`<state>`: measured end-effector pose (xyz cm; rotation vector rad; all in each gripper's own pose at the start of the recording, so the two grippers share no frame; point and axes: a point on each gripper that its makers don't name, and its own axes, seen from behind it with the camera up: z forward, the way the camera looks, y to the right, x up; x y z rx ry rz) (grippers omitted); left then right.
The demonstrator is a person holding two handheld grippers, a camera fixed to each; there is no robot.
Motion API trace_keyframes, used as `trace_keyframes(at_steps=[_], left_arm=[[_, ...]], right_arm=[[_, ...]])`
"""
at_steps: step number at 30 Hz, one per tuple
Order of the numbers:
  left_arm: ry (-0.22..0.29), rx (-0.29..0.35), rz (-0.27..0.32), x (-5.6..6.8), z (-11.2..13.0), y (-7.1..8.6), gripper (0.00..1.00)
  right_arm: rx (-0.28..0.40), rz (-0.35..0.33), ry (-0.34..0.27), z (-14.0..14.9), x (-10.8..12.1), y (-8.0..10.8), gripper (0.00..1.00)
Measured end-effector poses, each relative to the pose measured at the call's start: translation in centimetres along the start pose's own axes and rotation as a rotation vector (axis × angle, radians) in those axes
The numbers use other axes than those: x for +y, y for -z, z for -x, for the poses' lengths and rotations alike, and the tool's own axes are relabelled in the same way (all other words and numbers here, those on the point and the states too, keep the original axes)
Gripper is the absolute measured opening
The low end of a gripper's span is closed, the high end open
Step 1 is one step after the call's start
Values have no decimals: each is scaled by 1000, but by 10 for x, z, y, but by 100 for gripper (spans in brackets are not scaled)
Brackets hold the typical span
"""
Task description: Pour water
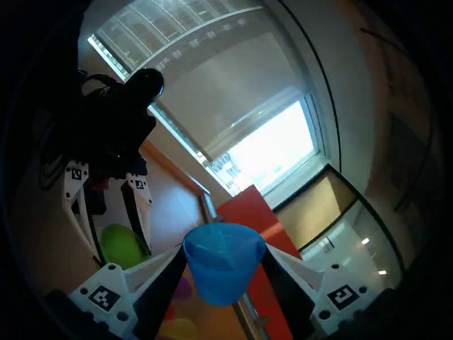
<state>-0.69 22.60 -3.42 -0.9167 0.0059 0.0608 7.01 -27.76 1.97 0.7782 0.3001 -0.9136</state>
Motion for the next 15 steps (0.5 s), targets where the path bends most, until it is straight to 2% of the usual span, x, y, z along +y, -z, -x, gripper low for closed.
trace_keyframes(at_steps=[15], left_arm=[[22, 7, 7, 0, -2, -4, 90]], right_arm=[[-14, 3, 99, -2, 4, -4, 92]])
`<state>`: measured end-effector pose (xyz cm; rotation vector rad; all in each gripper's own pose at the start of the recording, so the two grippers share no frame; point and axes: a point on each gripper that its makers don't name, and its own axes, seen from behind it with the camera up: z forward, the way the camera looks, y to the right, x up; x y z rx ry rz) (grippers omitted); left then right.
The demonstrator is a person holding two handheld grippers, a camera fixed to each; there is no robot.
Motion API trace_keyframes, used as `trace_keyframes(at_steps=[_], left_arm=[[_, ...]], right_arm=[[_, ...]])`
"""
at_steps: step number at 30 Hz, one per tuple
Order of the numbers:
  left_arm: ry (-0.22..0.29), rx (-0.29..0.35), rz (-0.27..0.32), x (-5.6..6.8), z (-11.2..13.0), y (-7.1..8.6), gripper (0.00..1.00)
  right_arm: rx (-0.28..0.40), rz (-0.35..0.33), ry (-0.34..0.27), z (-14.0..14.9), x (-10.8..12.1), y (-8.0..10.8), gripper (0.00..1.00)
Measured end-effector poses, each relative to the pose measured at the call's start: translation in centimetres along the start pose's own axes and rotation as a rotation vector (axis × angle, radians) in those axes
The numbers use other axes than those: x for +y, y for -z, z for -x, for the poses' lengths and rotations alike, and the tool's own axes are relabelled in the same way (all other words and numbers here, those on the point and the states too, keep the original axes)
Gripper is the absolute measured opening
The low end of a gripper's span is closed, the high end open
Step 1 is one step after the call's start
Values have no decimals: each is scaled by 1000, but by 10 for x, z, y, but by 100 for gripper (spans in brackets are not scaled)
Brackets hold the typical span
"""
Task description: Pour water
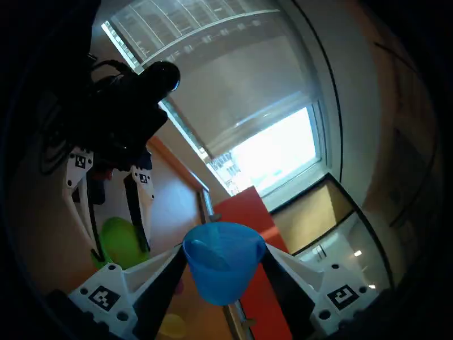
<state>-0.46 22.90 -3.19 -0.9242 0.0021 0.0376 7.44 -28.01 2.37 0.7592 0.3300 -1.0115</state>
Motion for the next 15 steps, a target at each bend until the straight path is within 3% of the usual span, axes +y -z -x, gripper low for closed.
trace_keyframes(at_steps=[15], left_arm=[[-14, -1, 5, 1, -2, -2, 90]], right_arm=[[-17, 8, 105, -1, 3, -3, 91]])
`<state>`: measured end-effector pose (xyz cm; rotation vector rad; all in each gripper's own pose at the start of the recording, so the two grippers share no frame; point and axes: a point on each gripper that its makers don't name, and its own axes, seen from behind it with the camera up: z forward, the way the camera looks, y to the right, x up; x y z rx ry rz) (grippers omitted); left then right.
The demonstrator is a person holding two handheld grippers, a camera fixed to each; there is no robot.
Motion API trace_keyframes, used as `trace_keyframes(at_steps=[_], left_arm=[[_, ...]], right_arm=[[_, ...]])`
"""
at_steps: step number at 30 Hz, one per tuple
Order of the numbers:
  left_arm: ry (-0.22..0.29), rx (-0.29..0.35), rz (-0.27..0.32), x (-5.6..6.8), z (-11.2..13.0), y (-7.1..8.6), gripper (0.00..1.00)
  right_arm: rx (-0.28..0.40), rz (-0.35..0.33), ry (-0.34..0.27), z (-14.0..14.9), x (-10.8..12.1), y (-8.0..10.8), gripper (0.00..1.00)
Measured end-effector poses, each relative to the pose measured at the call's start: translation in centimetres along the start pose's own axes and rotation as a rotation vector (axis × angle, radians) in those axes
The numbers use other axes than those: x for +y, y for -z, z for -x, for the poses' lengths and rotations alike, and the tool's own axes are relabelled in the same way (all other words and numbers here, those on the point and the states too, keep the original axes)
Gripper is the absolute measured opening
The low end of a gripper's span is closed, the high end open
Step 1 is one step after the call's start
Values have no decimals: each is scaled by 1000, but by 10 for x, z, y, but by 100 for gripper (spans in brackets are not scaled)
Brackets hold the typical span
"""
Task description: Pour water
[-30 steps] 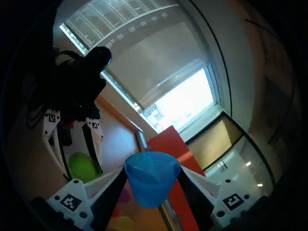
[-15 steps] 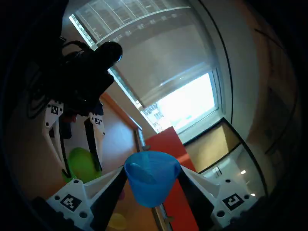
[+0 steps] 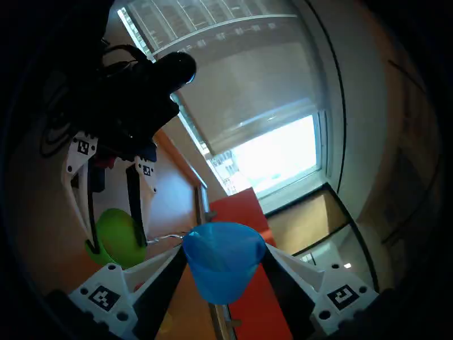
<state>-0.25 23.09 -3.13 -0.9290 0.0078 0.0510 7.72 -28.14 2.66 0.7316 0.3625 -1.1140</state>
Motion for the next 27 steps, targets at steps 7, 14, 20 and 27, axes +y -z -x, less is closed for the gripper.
trace_keyframes(at_steps=[7, 14, 20, 27], left_arm=[[-4, 0, 1, 1, -1, -1, 90], [-10, -3, 2, 2, -3, -2, 90], [-12, -2, 4, 3, -5, -2, 90], [-14, -5, 4, 2, -4, -3, 89]], right_arm=[[-5, 8, 28, 1, 3, 0, 91], [-7, 17, 49, 2, 6, 0, 91], [-9, 24, 67, 2, 7, 1, 92], [-9, 29, 81, 3, 10, 1, 91]])
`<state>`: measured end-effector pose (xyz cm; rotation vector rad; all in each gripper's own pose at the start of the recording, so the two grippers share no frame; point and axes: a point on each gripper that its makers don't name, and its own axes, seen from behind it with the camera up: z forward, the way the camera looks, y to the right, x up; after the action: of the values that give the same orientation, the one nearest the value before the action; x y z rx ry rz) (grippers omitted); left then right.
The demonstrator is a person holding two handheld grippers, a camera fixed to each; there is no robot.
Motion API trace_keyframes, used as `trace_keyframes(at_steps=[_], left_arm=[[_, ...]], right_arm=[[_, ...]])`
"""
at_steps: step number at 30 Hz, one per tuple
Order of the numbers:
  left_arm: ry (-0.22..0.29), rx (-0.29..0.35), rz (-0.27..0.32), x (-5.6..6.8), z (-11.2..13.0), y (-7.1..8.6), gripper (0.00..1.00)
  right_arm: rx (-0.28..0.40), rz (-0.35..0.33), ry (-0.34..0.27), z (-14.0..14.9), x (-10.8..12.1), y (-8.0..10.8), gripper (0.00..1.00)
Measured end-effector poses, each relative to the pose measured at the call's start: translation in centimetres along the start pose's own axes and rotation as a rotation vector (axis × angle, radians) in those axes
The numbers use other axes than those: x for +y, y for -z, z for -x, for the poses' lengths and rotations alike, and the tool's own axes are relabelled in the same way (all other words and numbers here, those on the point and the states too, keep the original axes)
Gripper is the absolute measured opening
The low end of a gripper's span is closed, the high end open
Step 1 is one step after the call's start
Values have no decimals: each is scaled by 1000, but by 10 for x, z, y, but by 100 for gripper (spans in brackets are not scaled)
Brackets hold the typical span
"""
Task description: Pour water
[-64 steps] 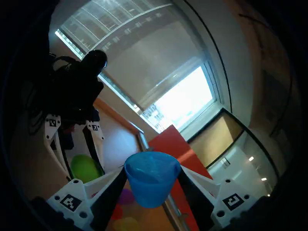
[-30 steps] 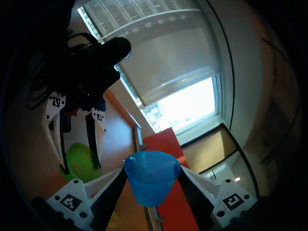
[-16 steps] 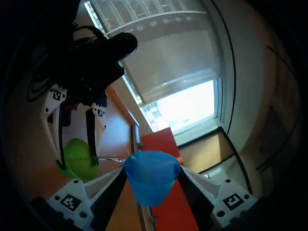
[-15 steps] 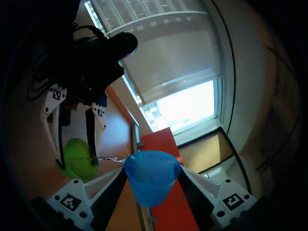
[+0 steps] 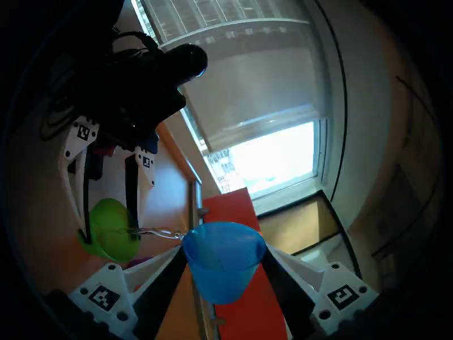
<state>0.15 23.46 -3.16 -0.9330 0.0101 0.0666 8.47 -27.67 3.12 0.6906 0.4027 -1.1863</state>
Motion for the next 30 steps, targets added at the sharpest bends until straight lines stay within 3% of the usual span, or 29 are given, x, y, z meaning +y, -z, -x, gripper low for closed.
trace_keyframes(at_steps=[30], left_arm=[[-4, -3, -6, -2, 0, 0, 89]], right_arm=[[-3, 19, 95, 0, 7, -1, 91]])
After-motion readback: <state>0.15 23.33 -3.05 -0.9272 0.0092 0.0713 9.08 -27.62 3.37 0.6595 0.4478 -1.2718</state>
